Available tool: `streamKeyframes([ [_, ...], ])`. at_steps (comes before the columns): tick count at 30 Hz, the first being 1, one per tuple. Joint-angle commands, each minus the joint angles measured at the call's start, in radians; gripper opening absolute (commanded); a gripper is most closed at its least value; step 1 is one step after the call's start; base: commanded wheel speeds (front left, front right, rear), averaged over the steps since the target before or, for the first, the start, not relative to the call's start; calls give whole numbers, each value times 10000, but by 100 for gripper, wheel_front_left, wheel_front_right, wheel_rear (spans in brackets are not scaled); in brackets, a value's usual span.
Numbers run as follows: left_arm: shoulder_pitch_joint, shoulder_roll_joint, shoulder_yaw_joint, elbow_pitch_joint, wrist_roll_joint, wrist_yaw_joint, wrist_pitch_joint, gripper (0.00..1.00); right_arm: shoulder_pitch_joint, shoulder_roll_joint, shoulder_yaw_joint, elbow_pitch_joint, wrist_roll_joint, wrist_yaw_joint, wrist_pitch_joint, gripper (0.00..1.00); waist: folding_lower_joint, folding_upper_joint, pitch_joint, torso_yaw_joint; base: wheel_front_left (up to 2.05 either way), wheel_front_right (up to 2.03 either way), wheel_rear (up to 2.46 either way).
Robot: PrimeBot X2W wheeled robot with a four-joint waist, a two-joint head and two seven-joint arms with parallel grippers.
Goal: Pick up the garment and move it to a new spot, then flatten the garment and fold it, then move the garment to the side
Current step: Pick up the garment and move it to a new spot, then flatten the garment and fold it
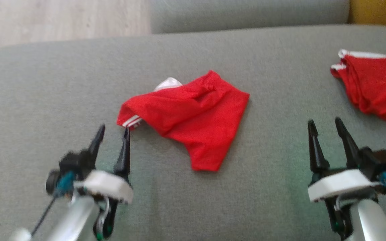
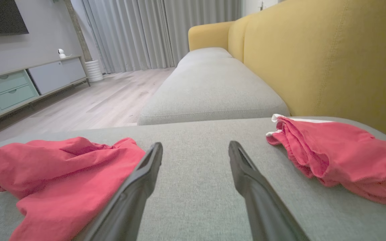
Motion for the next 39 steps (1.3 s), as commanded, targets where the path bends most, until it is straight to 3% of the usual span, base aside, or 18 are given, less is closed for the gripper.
streamKeyframes([
  [1, 162, 190, 541, -518, -20, 160, -112, 100, 80, -18, 116, -238, -70, 65, -109, 100, 1, -1, -474, 334, 0, 0, 0],
  [10, 2366, 205, 1401, -2301, -89, 818, -113, 100, 771, -18, 277, -141, -55, 65, -350, 100, 1, -1, -1194, 649, 0, 0, 0],
  [21, 3228, 46, 1582, -2985, -7, 959, -114, 100, 1168, -18, 620, 136, 99, 65, -599, 100, 1, -1, -1416, 668, 0, 0, 0],
  [39, 3346, 136, 1448, -3133, 18, 1108, -25, 100, 1143, -18, 638, 252, -30, 65, -556, 100, 1, -1, -1420, 676, 0, 0, 0],
])
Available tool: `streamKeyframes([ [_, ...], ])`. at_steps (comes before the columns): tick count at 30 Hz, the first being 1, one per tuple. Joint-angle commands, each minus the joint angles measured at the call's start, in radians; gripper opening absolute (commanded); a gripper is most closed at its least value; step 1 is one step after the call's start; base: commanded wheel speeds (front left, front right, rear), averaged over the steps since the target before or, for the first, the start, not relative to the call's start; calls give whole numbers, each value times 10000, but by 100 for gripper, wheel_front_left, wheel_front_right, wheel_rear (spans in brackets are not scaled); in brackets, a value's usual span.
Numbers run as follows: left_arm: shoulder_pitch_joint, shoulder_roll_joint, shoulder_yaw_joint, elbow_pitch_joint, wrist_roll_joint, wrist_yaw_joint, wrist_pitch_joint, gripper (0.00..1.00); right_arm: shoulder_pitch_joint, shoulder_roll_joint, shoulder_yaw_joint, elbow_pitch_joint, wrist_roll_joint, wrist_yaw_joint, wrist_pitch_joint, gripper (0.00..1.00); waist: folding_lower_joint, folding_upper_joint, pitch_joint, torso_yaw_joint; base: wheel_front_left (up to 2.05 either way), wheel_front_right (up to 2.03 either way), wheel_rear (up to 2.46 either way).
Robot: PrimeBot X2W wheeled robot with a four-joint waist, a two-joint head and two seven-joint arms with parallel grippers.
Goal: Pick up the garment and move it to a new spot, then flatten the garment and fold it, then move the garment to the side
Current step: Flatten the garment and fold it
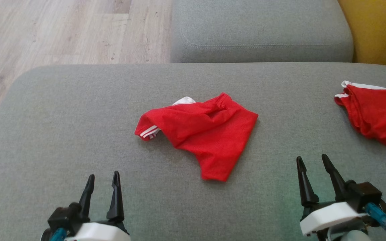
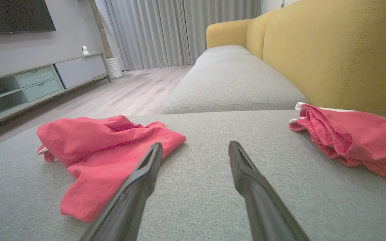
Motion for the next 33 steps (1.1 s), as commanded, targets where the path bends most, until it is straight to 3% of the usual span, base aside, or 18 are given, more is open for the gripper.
streamKeyframes([
  [1, -330, 139, 284, -354, 73, 55, -47, 100, -235, -43, 163, -289, -86, 65, -53, 100, 0, 0, 11, 22, 0, 0, 0],
  [11, -444, 95, 80, -518, 154, 59, 7, 100, -274, -43, 27, -406, -287, 65, 79, 100, 0, 0, 233, 450, 0, 0, 0],
  [21, -959, -244, -292, -857, 416, -41, -2, 100, -2720, -43, 605, -717, -1724, 65, 1153, 100, 0, 0, 1423, 1632, 0, 0, 0],
  [28, -1434, -762, -463, -757, 632, -185, -83, 100, -5284, -275, 1090, 1164, -2589, 65, 2326, 100, 0, 0, 2512, 2561, 0, 0, 0],
  [33, -1625, -1116, -464, -508, 779, -343, -121, 100, -6195, -668, 1560, 2790, -2412, 65, 3086, 100, 0, 0, 2888, 3078, 0, 0, 0],
])
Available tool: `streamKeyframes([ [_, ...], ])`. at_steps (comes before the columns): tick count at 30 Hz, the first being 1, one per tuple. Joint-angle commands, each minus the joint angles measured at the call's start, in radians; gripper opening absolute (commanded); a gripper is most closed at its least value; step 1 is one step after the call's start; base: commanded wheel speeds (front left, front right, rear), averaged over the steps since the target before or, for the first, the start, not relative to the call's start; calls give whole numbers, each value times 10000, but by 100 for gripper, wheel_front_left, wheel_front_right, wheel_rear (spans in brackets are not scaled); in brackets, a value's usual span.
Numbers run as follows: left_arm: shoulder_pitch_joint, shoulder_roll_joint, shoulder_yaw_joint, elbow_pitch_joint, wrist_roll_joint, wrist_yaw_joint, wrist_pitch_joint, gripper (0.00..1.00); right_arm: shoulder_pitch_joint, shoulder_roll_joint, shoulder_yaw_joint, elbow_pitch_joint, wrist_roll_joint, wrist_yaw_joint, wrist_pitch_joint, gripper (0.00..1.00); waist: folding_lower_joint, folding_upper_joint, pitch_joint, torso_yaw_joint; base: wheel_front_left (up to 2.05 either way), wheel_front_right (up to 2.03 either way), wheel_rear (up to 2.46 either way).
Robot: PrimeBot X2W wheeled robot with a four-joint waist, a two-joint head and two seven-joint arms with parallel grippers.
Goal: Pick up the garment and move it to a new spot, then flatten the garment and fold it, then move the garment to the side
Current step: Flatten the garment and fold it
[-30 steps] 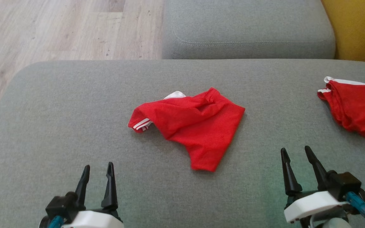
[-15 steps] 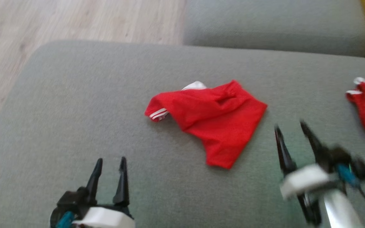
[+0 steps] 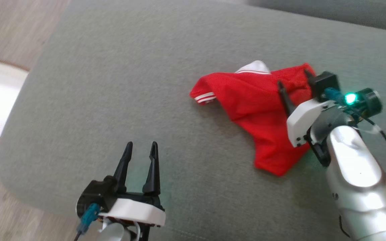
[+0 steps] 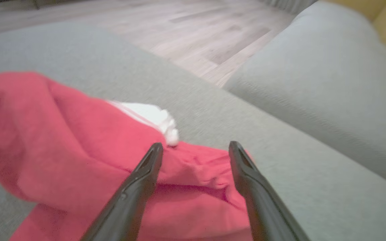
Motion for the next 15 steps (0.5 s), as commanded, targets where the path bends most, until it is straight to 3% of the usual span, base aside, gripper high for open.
streamKeyframes([
  [1, -320, 11, 297, -206, 98, -44, -112, 100, -362, 24, 381, -121, 139, 65, 68, 100, -3, 0, 337, 374, 0, 0, 0],
  [6, -312, -154, 492, -96, 272, -152, -121, 100, -694, -175, 1209, 727, 893, 65, 529, 100, -3, 0, 367, 432, 0, 0, 0],
  [7, -300, -178, 543, -94, 315, -168, -122, 100, -742, -188, 1364, 812, 1061, 65, 593, 95, -3, 0, 369, 414, 0, 0, 0],
  [8, -291, -204, 585, -90, 359, -186, -123, 100, -787, -209, 1532, 882, 1212, 65, 658, 63, -3, 0, 371, 391, 0, 0, 0],
  [9, -286, -228, 625, -84, 402, -204, -123, 100, -829, -222, 1688, 933, 1371, 65, 705, 46, -3, 0, 375, 358, 0, 0, 0],
  [13, -303, -323, 742, -54, 558, -300, -124, 100, -1017, -303, 2081, 935, 1892, 65, 590, 0, -3, 0, 407, 226, 0, 0, 0],
  [15, -313, -361, 795, -24, 622, -350, -124, 100, -1129, -341, 2106, 860, 2022, 65, 368, 0, -3, 0, 411, 150, 0, 0, 0],
])
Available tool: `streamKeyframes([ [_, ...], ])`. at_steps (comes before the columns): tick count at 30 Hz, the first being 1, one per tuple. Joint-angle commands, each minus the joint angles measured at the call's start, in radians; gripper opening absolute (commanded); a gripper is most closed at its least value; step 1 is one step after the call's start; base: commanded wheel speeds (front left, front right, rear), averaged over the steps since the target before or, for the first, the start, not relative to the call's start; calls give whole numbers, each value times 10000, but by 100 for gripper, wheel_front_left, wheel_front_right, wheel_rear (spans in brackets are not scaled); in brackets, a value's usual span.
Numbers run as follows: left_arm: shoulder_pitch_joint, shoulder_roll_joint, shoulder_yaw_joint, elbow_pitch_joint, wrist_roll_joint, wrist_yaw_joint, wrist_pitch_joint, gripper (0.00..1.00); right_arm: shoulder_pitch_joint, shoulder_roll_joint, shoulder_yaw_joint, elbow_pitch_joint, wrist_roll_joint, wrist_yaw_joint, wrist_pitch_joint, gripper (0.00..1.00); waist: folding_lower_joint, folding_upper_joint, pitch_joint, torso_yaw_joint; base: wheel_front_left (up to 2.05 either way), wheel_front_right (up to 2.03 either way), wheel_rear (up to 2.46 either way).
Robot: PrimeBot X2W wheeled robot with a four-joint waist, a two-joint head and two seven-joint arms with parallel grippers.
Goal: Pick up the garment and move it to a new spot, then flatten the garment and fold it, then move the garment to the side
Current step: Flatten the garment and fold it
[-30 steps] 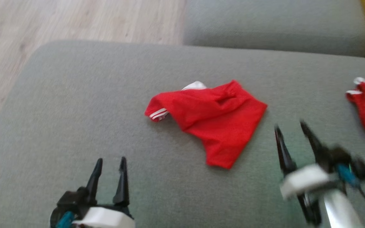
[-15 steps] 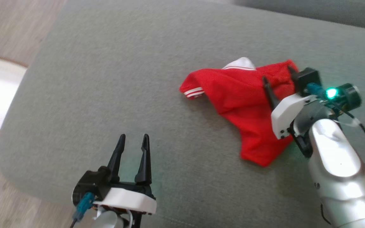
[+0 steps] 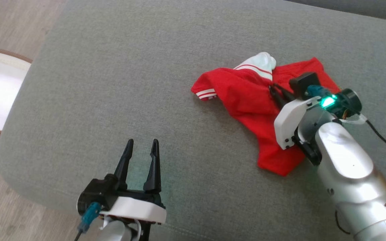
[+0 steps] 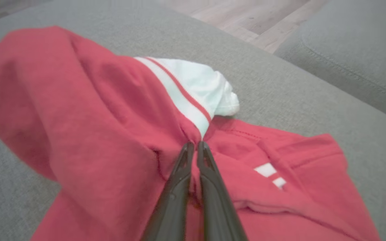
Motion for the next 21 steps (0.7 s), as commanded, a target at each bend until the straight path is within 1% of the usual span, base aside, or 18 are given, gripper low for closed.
streamKeyframes([
  [1, -313, 13, 379, -182, 113, -67, -120, 100, -405, 38, 124, -373, 69, 65, -222, 0, -1, 0, -9, -72, 0, 0, 0],
  [4, -306, -29, 446, -115, 183, -122, -121, 100, -589, 2, -96, -467, 109, 65, -581, 0, -1, 0, -56, -192, 0, 0, 0],
  [8, -301, -58, 516, -11, 247, -209, -121, 100, -877, -24, -746, -667, -1, 65, -1097, 0, -1, 0, -174, -318, 0, 0, 0],
  [10, -284, -58, 550, 37, 272, -241, -121, 100, -992, 54, -1044, -844, -84, 65, -1328, 0, -1, 0, -260, -364, 0, 0, 0],
  [13, -249, -34, 582, 106, 300, -275, -121, 100, -1063, 331, -1208, -1223, -58, 65, -1588, 0, -1, 0, -414, -402, 0, 0, 0],
  [15, -231, -17, 591, 121, 307, -282, -121, 100, -1066, 424, -1146, -1381, -73, 65, -1655, 0, -1, 0, -470, -408, 0, 0, 0],
  [17, -196, 24, 614, 133, 316, -292, -121, 100, -1022, 635, -867, -1716, -21, 65, -1744, 0, -1, 0, -578, -408, 0, 0, 0],
  [19, -165, 73, 656, 118, 320, -290, -121, 100, -921, 829, -403, -2043, 120, 65, -1762, 0, -1, 0, -691, -384, 0, 0, 0],
  [21, -128, 123, 700, 83, 318, -275, -121, 100, -722, 967, 274, -2236, 292, 65, -1670, 0, -1, 0, -793, -337, 0, 0, 0],
])
